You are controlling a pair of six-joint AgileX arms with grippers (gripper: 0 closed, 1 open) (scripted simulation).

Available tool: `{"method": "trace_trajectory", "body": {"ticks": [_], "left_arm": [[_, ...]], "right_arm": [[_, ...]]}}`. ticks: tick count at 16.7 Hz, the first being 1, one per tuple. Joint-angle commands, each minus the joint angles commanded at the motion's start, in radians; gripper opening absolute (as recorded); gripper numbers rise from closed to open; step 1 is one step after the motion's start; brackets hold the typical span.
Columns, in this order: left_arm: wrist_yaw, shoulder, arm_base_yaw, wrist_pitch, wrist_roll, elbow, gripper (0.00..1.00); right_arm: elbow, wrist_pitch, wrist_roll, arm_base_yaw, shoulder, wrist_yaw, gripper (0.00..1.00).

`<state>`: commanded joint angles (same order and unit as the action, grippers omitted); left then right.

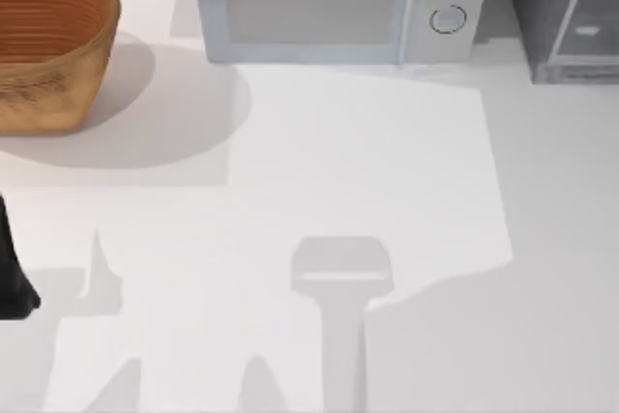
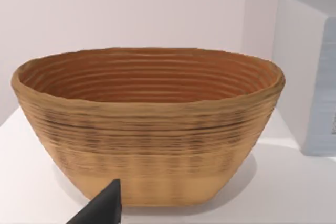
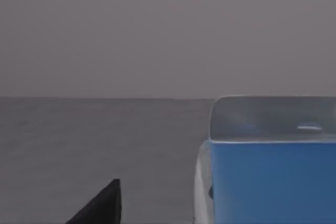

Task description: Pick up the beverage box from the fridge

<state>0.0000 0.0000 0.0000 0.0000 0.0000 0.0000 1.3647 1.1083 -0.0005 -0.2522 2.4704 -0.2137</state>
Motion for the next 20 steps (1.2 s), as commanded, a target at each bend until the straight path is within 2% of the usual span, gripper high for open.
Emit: {"method": "trace_trajectory", "body": {"ticks": [13,20], "left_arm": [[0.0,0.0,0.0,0.0,0.0,0.0,1.0],[0.0,0.0,0.0,0.0,0.0,0.0,1.0]], "right_arm": [[0.0,0.0,0.0,0.0,0.0,0.0,0.02],[0.0,0.0,0.0,0.0,0.0,0.0,0.0]]}}
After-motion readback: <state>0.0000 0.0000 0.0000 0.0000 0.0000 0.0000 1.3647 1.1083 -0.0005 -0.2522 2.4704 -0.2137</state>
